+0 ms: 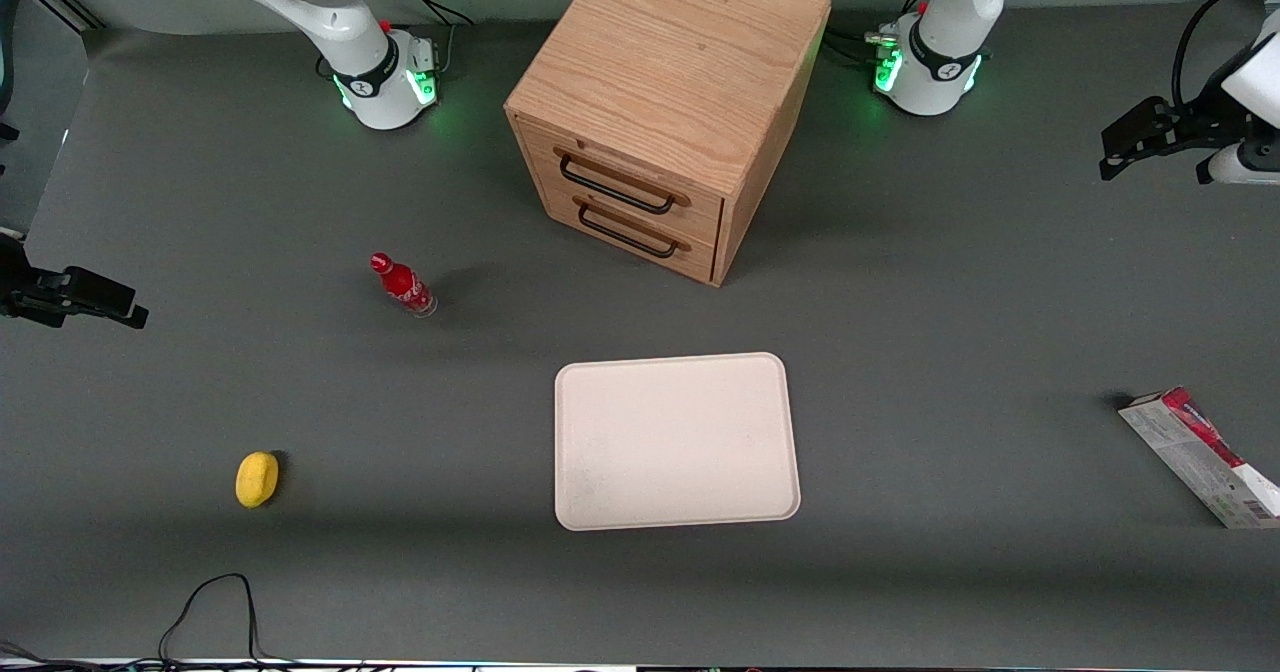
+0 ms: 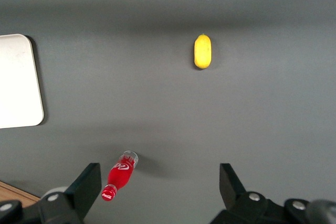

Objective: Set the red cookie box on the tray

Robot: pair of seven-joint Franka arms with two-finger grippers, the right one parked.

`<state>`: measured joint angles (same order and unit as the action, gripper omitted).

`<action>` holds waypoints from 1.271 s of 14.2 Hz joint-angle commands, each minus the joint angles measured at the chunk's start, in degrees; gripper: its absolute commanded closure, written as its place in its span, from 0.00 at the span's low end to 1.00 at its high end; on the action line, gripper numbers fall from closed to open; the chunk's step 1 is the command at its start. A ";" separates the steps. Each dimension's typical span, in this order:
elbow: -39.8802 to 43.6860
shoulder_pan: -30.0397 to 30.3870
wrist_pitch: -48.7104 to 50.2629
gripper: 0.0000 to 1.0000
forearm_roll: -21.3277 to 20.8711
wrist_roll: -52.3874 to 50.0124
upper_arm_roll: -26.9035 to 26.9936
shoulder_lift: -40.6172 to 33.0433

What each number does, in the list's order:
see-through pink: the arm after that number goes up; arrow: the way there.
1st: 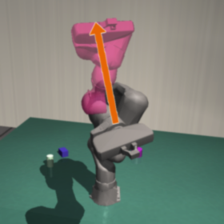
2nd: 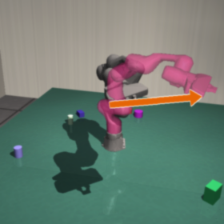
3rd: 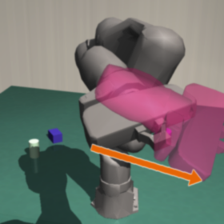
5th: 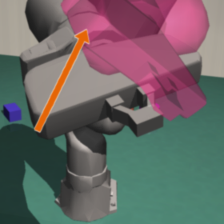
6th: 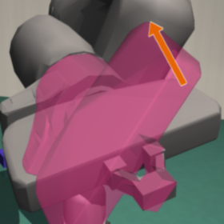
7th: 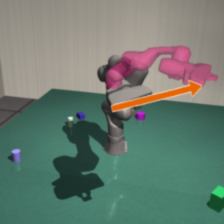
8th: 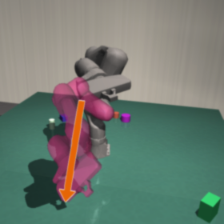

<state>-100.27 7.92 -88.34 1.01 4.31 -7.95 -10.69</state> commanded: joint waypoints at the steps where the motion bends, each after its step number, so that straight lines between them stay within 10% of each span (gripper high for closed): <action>1: 0.43 0.35 0.53 0.00 -0.22 0.70 -0.04 -0.65; 11: 2.10 0.26 -9.72 0.00 -3.73 -0.08 10.22 10.84; 18: 25.60 -2.47 -20.29 0.00 1.98 0.88 24.81 42.54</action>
<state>-87.77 7.39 -110.26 1.79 5.22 13.67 21.64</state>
